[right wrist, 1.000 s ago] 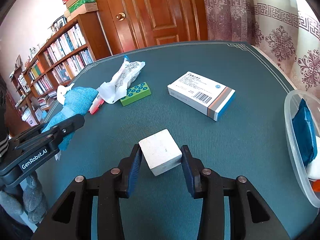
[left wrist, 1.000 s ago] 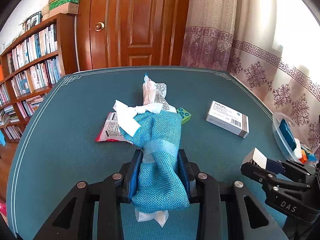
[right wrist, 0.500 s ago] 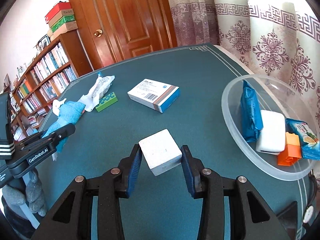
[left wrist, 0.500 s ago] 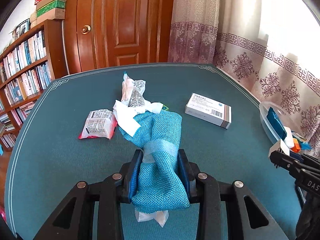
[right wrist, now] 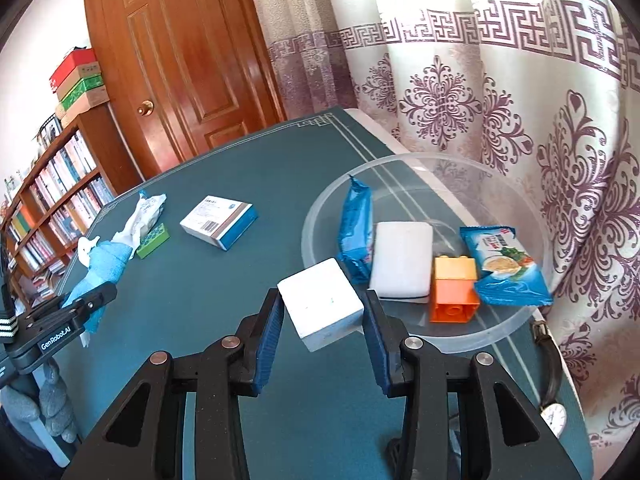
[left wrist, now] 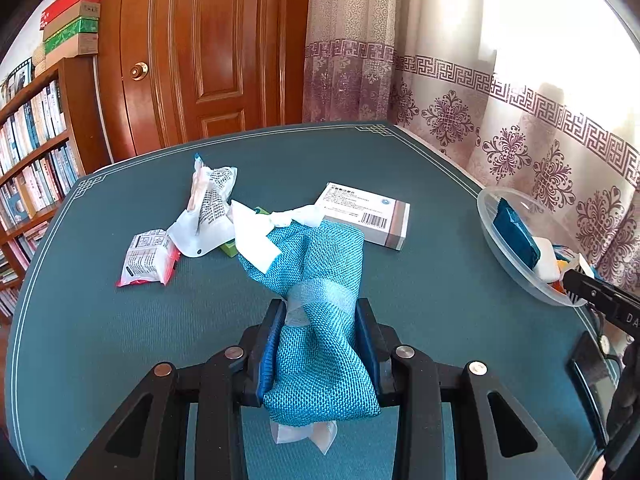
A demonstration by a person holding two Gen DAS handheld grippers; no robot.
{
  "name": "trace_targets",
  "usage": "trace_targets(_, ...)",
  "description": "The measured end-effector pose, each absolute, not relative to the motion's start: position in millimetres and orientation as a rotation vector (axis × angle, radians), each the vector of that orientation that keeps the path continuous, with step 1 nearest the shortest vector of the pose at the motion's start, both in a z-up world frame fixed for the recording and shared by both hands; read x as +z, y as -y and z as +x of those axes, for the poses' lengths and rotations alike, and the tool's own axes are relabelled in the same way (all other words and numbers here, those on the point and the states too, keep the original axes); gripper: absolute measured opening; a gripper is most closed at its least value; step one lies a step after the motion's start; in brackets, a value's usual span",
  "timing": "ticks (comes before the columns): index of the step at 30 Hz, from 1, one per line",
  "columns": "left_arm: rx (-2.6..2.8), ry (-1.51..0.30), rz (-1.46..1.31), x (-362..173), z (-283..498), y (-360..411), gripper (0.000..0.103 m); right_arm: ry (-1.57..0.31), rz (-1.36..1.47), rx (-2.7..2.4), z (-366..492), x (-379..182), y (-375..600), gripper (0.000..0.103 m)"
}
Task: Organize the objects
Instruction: 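Carry towel and cube to the clear bowl with both tools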
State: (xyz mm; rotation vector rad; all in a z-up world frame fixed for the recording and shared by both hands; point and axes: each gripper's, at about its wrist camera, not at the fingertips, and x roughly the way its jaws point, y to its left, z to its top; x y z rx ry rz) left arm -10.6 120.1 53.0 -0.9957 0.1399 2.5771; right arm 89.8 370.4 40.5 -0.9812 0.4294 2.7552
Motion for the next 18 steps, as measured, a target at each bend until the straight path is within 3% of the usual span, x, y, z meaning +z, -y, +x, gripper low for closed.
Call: trace_targets(18,2.541,-0.208,-0.981,58.5,-3.3,-151.1,0.037,-0.407,-0.905,2.695,74.0,46.4,-417.8,0.041)
